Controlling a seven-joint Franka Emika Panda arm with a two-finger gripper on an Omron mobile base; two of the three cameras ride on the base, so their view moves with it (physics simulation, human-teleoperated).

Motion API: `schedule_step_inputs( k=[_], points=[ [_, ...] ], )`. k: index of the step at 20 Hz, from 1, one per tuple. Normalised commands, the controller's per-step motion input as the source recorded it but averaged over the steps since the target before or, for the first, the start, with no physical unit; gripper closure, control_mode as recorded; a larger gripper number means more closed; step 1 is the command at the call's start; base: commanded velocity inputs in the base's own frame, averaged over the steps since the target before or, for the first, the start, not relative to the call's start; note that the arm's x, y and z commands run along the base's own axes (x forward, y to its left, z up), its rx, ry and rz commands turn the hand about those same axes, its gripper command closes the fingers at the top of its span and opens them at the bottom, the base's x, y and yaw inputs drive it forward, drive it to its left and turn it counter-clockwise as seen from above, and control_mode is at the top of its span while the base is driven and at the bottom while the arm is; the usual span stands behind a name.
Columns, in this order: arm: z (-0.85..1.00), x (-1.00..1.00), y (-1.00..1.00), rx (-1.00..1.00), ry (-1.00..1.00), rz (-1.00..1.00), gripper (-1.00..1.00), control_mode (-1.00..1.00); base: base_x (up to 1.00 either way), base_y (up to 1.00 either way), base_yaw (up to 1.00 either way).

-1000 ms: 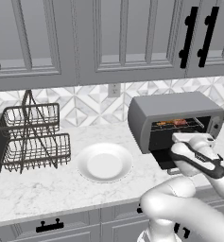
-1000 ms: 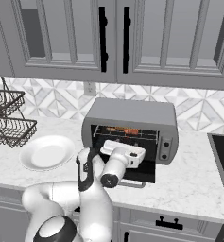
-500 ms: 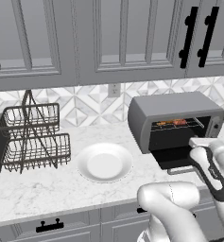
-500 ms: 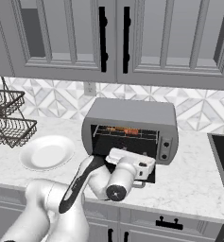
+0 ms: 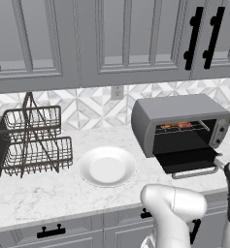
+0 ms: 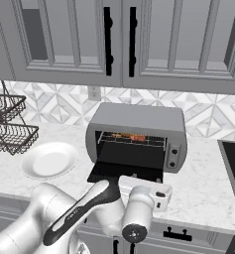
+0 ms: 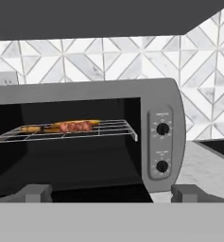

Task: Pick up the kebab skewer and baguette bread, and place them inside the toaster oven. Close the toaster oven door and start by setting the timer.

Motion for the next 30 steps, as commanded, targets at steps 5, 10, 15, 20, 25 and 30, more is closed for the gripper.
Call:
schedule_step_inputs(
  k=[5,10,15,20,25,30],
  points=[
    [-0.27,-0.62,-0.04,0.00,0.00,0.05,-1.00,-1.00,0.00,0.00,0.00],
    [-0.26,-0.34,-0.23,0.01,-0.01,0.01,-1.00,-1.00,0.00,0.00,0.00],
    [-0.16,-0.03,-0.44,0.05,0.00,0.00,-1.00,-1.00,0.00,0.00,0.00],
    [-0.22,0.00,-0.36,0.01,0.00,0.01,-1.00,-1.00,0.00,0.00,0.00],
    [-0.13,0.00,-0.13,0.00,0.00,0.00,-1.00,-1.00,0.00,0.00,0.00],
    [-0.06,0.04,-0.01,0.00,0.00,0.00,-1.00,-1.00,0.00,0.00,0.00]
  ],
)
